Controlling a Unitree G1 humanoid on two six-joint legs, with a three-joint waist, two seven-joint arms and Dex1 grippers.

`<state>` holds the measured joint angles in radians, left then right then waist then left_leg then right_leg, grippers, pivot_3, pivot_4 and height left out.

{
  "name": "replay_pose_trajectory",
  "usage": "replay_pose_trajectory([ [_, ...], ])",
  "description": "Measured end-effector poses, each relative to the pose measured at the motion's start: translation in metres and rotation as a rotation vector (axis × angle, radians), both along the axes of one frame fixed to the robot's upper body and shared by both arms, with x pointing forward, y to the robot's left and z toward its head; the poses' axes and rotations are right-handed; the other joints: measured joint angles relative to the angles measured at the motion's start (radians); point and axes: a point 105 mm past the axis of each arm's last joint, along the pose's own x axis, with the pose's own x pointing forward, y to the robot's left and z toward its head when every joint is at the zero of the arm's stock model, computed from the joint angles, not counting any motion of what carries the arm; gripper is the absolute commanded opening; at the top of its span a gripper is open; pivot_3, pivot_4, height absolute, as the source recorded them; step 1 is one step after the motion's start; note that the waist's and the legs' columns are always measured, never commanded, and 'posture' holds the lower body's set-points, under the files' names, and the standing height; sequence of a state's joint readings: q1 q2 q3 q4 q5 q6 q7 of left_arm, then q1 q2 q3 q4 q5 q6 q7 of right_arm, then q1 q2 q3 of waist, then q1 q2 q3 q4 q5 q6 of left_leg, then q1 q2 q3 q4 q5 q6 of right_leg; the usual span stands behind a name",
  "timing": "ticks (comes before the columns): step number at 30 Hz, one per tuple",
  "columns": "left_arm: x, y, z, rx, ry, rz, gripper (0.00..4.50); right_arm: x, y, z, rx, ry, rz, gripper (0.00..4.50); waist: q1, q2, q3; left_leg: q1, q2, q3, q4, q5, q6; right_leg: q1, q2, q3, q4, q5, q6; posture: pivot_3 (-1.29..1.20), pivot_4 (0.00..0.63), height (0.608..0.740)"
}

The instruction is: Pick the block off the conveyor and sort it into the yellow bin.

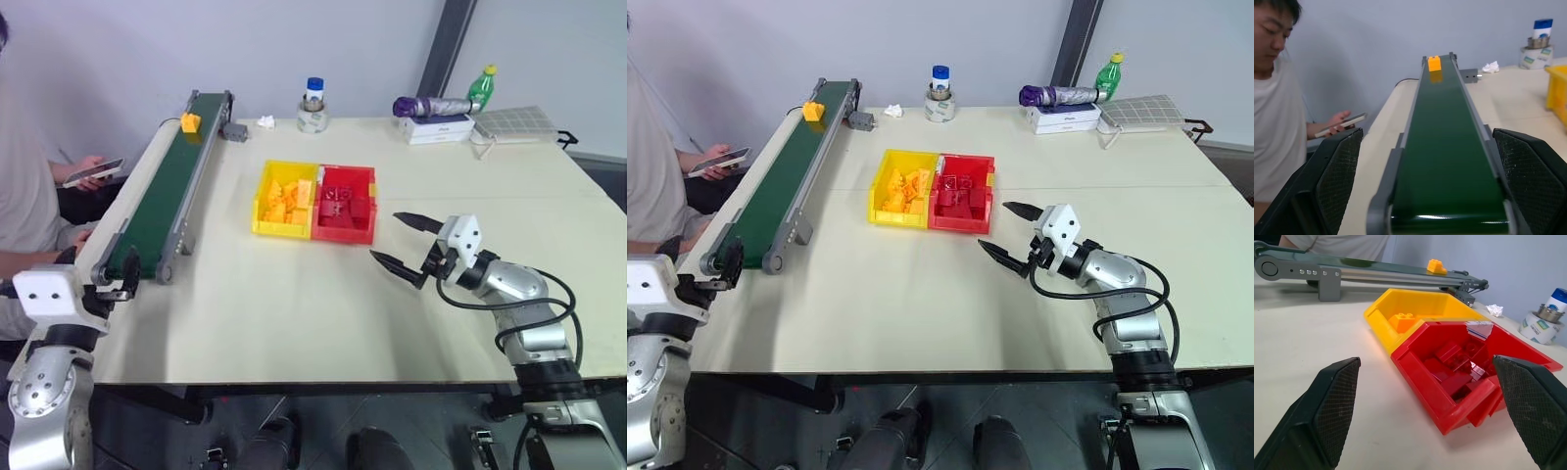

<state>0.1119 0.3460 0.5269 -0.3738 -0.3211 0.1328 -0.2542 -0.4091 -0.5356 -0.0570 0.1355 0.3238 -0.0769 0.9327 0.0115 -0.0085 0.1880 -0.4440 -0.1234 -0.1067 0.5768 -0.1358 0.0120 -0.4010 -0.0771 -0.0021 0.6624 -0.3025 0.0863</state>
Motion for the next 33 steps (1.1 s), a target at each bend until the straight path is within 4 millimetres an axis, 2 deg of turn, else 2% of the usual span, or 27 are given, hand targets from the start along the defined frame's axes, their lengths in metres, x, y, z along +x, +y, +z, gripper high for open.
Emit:
replay_pose_trajectory([
  [23, 0.005, 0.006, -0.007, -0.036, 0.035, -0.005, 4.48, 0.0, 0.0, 0.0, -0.001, 0.001, 0.003, 4.5, 0.0, 0.0, 0.0, 0.0, 0.0, 0.0, 0.0, 0.0, 0.0, 0.0, 0.0, 0.0, 0.0, 0.0, 0.0, 0.0, 0.15, 0.74],
  [33, 0.015, 0.013, -0.005, -0.033, 0.058, 0.001, 4.48, 0.0, 0.001, 0.0, -0.001, 0.002, 0.008, 4.5, 0.0, 0.0, 0.0, 0.0, 0.0, 0.0, 0.0, 0.0, 0.0, -0.001, 0.0, 0.0, 0.0, 0.0, 0.0, 0.0, 0.15, 0.74],
])
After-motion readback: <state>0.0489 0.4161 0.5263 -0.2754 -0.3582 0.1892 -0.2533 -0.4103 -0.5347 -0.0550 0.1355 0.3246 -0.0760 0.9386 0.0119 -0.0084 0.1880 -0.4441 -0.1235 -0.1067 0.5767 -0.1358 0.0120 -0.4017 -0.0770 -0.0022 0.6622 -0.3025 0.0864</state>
